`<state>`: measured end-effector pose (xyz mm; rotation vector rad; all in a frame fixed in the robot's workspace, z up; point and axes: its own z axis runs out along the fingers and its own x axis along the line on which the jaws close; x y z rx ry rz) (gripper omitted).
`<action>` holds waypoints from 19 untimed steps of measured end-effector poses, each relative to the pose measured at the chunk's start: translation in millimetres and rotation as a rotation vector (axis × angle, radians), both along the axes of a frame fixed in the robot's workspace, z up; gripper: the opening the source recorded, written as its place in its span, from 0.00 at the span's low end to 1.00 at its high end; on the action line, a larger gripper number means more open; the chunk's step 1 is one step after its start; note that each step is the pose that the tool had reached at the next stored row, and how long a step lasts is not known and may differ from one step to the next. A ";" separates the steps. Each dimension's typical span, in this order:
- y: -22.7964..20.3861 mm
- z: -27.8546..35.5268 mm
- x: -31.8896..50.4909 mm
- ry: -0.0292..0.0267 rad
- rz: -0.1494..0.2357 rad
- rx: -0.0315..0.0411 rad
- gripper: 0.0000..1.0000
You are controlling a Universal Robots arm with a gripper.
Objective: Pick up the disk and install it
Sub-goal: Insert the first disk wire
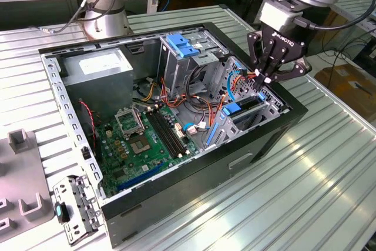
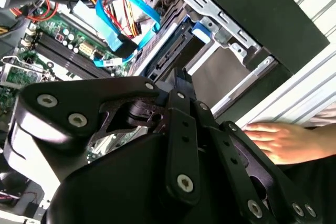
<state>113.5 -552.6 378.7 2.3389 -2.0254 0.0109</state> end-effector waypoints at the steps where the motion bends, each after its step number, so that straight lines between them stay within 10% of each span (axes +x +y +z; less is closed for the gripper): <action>1: -0.1 0.1 0.1 0.0000 0.014 0.0006 0.11; 19: 0.3 11.5 10.6 0.0021 0.178 0.0016 0.11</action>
